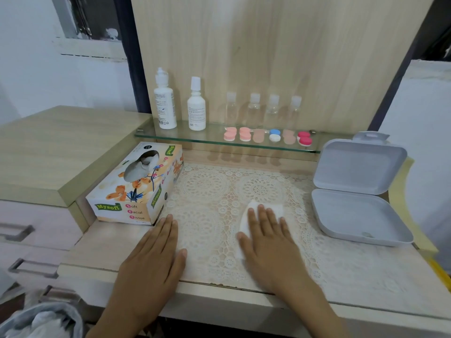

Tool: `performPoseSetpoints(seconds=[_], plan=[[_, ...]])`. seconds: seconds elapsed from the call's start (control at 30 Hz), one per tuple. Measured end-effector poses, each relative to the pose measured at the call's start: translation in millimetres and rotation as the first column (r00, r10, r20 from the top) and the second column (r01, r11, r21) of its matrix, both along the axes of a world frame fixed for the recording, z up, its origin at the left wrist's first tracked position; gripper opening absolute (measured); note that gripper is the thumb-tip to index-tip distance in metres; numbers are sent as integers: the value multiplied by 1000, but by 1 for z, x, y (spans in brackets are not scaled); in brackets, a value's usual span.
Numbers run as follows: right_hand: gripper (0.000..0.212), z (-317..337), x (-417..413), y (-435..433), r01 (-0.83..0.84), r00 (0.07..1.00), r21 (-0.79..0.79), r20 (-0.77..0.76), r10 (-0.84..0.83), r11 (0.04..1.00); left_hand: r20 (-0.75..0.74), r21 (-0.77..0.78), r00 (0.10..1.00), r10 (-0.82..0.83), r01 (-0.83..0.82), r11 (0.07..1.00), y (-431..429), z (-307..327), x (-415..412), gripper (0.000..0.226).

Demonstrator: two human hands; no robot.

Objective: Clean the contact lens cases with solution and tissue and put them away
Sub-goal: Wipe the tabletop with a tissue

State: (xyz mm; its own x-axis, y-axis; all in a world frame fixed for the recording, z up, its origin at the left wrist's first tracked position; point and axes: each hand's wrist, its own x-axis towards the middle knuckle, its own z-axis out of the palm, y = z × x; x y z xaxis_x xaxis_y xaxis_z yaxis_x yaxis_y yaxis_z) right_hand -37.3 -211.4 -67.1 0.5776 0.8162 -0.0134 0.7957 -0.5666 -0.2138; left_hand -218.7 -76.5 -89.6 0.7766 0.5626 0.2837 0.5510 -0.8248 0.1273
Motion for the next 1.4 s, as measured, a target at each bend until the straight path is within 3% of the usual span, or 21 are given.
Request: performPoseSetpoints(seconds=[0.17, 0.27, 0.37, 0.6, 0.9, 0.97, 1.1, 1.4], plan=[[78, -9, -43, 39, -175, 985, 43, -2, 175, 984, -17, -21, 1000, 15, -16, 1000, -2, 4, 1, 62], [85, -13, -49, 48, -209, 978, 45, 8, 209, 977, -12, -45, 1000, 2, -3, 999, -1, 4, 1, 62], [77, -10, -44, 39, -215, 977, 29, 12, 215, 976, 9, -36, 1000, 10, -9, 999, 0, 0, 1, 65], [70, 0, -12, -15, -90, 996, -53, 8, 91, 995, 74, -57, 997, -8, 12, 998, 0, 2, 2, 82], [105, -9, 10, -45, 63, 996, -23, 63, -62, 998, 101, -48, 995, -24, 29, 998, 2, -3, 0, 73], [102, -10, 16, -35, 82, 995, -14, 54, -81, 997, 102, -47, 994, -27, 32, 998, 2, -4, 0, 73], [70, -6, 40, -11, 136, 991, -50, 1, -136, 989, 102, -32, 995, -20, 23, 999, 1, -4, 0, 73], [69, 1, 90, 47, 213, 977, -82, -5, -214, 974, 32, -46, 999, -10, 12, 999, 1, 0, -1, 63]])
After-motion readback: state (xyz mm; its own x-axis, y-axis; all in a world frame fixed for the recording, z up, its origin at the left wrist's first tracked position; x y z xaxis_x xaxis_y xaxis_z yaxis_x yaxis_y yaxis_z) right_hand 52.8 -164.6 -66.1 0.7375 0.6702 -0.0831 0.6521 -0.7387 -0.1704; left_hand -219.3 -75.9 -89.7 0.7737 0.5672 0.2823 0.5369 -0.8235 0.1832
